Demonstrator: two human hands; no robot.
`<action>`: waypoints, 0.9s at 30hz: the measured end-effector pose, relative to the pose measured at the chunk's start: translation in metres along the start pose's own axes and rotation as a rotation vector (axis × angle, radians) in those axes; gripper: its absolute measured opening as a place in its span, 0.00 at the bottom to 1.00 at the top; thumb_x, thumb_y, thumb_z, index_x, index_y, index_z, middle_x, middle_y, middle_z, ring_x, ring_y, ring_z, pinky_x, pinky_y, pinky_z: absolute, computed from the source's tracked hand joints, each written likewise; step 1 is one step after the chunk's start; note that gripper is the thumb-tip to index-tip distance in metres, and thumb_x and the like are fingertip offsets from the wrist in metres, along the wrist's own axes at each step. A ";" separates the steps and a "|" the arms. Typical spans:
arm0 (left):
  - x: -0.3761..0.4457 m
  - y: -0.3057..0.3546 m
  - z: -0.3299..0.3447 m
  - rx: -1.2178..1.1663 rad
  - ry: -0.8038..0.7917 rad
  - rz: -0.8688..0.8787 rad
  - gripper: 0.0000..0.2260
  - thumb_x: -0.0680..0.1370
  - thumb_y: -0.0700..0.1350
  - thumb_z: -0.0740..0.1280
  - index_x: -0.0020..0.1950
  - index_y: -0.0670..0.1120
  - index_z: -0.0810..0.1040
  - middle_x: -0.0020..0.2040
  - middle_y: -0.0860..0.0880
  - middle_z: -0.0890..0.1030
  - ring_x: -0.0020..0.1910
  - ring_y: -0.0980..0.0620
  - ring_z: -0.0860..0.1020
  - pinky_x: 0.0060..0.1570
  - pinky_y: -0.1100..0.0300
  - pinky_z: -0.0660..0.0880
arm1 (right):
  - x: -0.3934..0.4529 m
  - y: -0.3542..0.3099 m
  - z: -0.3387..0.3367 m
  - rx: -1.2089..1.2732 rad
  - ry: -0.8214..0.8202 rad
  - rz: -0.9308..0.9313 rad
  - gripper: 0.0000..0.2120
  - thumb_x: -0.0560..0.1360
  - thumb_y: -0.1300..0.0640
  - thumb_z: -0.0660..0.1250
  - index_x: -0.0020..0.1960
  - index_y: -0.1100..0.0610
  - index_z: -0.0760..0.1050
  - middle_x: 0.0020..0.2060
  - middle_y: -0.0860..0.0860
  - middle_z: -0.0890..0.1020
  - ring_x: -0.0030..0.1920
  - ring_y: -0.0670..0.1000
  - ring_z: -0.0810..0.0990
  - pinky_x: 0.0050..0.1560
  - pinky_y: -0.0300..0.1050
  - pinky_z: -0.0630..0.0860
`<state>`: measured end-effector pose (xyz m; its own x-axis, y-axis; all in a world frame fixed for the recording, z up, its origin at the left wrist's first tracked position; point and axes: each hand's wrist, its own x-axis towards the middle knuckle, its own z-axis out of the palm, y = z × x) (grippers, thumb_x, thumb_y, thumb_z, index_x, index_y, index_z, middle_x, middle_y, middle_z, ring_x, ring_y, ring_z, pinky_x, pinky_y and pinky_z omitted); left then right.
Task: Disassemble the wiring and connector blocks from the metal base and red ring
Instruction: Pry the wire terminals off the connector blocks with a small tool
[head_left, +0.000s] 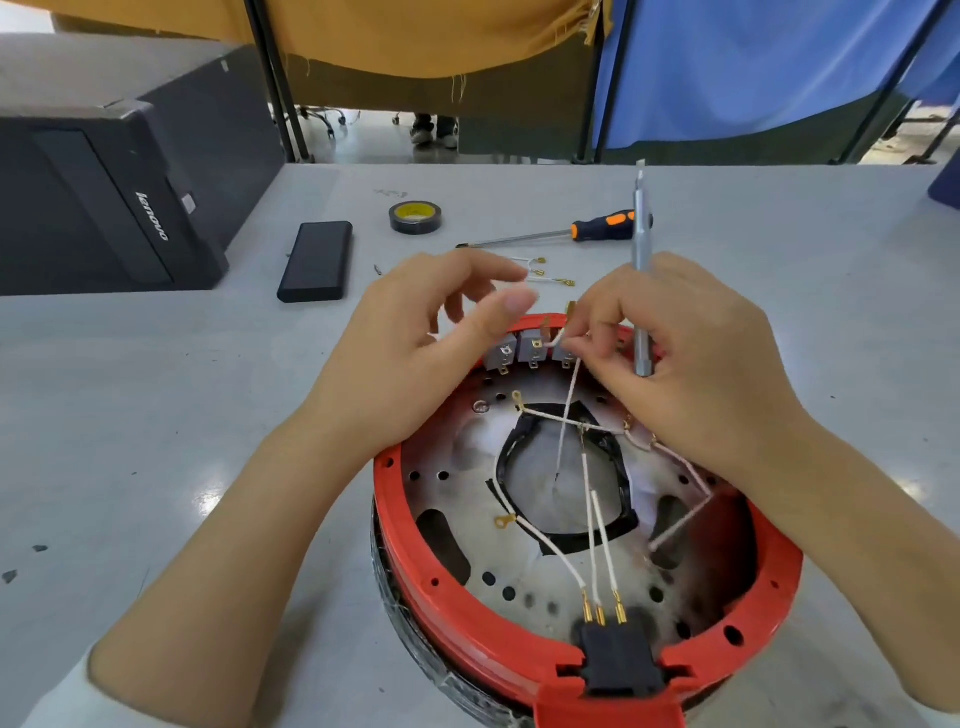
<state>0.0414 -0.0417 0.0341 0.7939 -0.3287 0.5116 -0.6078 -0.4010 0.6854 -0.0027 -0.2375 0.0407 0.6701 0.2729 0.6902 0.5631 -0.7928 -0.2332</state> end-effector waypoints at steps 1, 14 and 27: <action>-0.001 0.002 -0.001 -0.001 -0.025 0.016 0.13 0.73 0.62 0.62 0.51 0.58 0.79 0.40 0.58 0.80 0.42 0.58 0.75 0.41 0.69 0.68 | 0.000 -0.001 0.000 -0.032 -0.008 -0.025 0.10 0.71 0.63 0.71 0.36 0.54 0.71 0.36 0.50 0.81 0.42 0.54 0.77 0.35 0.52 0.75; 0.001 0.000 0.005 -0.152 0.042 -0.072 0.06 0.75 0.47 0.70 0.39 0.48 0.82 0.33 0.54 0.81 0.34 0.61 0.76 0.39 0.69 0.72 | 0.001 -0.003 0.001 0.189 0.110 0.131 0.12 0.72 0.57 0.73 0.45 0.53 0.69 0.49 0.43 0.80 0.47 0.45 0.80 0.41 0.38 0.77; 0.003 -0.005 0.007 -0.212 0.085 -0.193 0.09 0.73 0.52 0.69 0.39 0.48 0.81 0.34 0.53 0.82 0.34 0.59 0.77 0.38 0.71 0.72 | 0.004 0.005 0.000 0.502 -0.101 0.486 0.14 0.70 0.62 0.74 0.38 0.46 0.74 0.38 0.45 0.84 0.38 0.43 0.83 0.43 0.34 0.77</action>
<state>0.0470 -0.0471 0.0285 0.8986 -0.1876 0.3967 -0.4348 -0.2585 0.8626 0.0026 -0.2401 0.0417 0.9304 0.0202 0.3659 0.3269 -0.4973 -0.8037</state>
